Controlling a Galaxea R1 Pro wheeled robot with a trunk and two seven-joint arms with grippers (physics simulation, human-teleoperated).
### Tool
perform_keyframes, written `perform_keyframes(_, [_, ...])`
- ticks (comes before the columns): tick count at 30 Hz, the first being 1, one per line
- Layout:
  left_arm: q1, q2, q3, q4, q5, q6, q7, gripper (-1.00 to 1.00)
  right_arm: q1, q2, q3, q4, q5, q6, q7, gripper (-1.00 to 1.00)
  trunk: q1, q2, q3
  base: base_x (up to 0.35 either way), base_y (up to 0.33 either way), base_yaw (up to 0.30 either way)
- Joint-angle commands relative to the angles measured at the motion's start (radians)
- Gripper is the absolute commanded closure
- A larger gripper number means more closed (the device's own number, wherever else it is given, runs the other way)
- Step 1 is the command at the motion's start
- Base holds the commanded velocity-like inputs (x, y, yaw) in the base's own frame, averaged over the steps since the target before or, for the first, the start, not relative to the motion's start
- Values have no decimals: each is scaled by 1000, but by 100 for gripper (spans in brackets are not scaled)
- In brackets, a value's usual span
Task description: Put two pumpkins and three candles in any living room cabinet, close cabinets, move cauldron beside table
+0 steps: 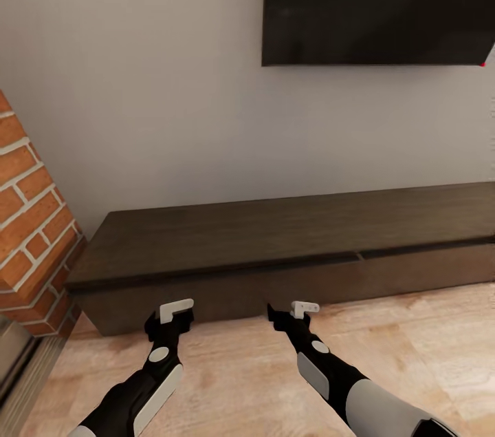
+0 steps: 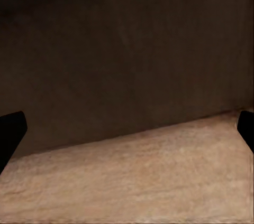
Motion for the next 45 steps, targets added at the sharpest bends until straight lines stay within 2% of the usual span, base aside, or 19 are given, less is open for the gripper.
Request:
perform_keyframes(1, [-1,1,-6,-1,9,-3,8,-100,-1,0,9,0,-7,-4,-6,-100,-1,0,-1,-249,-130,0])
perform_keyframes(11, [-1,3,-7,-25,16,-3,8,-100,-1,0,9,0,-7,-5,-6,-100,-1,0,-1,-255,-98,0])
perform_keyframes(18, [0,4,-14,-75,9,0,10,-100,-1,0,9,0,-7,-4,-6,-100,-1,0,-1,-37,-11,0])
perform_keyframes(20, [1,3,-14,-109,17,30,15,-100,-1,0,9,0,-7,-3,-6,-100,-1,0,-1,-4,-1,0])
perform_keyframes(23, [1,-2,-6,-149,20,162,23,-100,-1,0,8,0,-7,-3,-6,-100,-2,0,11,-1,0,0])
perform_keyframes(25, [1,-5,-2,-155,21,208,25,-100,-1,0,8,0,-7,-3,-6,-100,-3,1,18,0,0,0])
perform_keyframes(30, [1,-10,8,-156,31,243,25,-100,-1,0,8,0,-7,-3,-4,-100,-5,2,38,0,0,0])
perform_keyframes(36, [1,-7,50,-161,55,275,23,-100,-1,0,8,0,-7,-3,-4,-100,-8,3,61,-122,0,0])
perform_keyframes(42, [1,-5,53,-163,57,282,23,-100,-1,0,9,-3,-7,-3,3,-100,-11,5,84,-125,0,0])
perform_keyframes(45, [1,-6,53,-165,59,331,23,-100,-1,0,8,-10,-7,-3,6,-100,-12,5,96,-11,0,0])
